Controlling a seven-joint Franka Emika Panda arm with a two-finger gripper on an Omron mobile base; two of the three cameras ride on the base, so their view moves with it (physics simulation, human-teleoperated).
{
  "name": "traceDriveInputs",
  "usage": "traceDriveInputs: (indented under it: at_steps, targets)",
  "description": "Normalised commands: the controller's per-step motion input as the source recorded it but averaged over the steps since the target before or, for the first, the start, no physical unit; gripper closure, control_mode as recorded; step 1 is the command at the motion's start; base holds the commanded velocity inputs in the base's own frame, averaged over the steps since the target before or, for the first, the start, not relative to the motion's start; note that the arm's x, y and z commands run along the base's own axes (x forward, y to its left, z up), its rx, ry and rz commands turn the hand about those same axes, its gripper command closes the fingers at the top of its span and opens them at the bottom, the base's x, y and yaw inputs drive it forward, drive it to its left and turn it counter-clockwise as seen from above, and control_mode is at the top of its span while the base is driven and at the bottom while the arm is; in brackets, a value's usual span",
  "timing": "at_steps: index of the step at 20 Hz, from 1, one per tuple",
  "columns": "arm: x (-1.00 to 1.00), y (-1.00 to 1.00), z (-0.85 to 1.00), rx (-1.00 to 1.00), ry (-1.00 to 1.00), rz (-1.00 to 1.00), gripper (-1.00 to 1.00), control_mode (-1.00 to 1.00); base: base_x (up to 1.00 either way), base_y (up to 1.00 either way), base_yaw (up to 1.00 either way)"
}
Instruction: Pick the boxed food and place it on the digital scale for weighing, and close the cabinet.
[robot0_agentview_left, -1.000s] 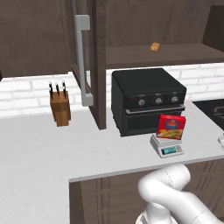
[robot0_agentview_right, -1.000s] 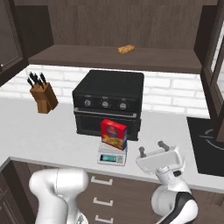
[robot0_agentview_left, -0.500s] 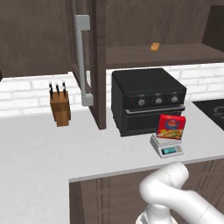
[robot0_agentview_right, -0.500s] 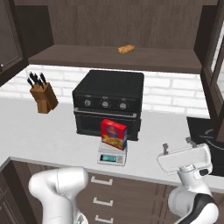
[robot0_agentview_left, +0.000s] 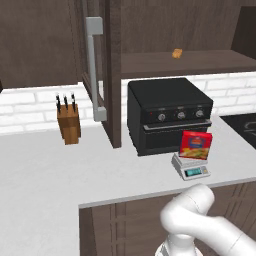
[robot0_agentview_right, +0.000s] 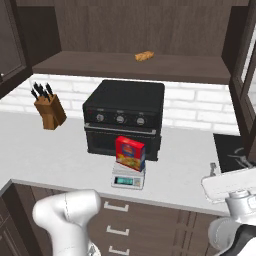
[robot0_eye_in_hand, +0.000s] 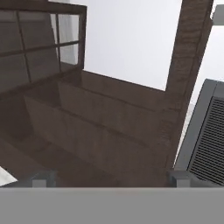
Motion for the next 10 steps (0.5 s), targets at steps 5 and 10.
traceDriveInputs:
  at_steps: [5, 10]
  targets:
    - [0.00, -0.45, 0.57, 0.15, 0.10, -0.01, -1.00, -1.00, 0.00, 0.00, 0.00]
    - [0.00, -0.42, 0.38, 0.08, 0.02, 0.00, -1.00, -1.00, 0.00, 0.00, 0.00]
